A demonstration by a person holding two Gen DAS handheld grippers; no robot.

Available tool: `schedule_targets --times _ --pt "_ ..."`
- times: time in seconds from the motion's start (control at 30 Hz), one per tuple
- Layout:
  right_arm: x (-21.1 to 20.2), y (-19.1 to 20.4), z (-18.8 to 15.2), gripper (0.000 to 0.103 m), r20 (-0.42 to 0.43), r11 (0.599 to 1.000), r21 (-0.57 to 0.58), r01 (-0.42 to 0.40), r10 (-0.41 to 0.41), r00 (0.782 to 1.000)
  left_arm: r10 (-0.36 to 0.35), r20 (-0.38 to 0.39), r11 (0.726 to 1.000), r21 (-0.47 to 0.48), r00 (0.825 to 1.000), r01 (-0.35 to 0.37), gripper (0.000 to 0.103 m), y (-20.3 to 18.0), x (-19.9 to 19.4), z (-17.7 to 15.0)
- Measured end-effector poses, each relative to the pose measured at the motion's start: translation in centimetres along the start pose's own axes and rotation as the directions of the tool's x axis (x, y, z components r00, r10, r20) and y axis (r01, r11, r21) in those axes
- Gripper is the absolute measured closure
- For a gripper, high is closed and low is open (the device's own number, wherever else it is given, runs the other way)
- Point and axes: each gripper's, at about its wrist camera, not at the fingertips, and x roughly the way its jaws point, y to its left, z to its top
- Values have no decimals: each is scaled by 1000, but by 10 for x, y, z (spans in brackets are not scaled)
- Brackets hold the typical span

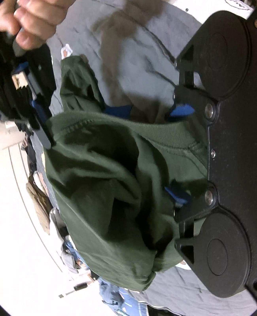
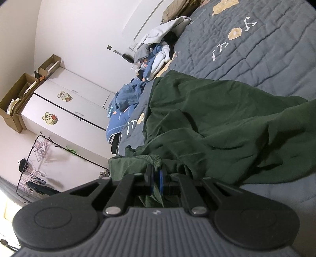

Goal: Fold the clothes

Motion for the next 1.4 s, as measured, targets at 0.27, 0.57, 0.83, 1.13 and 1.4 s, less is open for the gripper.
schedule_targets --times 0.27,0.57,0.83,1.13,1.4 --pt "1 1 -1 97 12 1000 1 -18 18 1000 -36 18 997 -62 999 37 88 10 -4 2" --pt "-10 14 3 98 69 996 19 -86 84 994 -63 171 972 -213 983 99 91 46 -54 12" --pt "-38 51 5 98 148 978 10 -207 204 968 -54 341 936 -311 939 167 92 82 -106 27" --pt "-82 114 16 98 252 948 -42 -315 315 915 -30 479 956 -242 877 165 93 101 -181 64" --pt "-138 199 30 98 310 918 -179 -354 394 865 43 575 987 -149 817 53 93 106 -272 124"
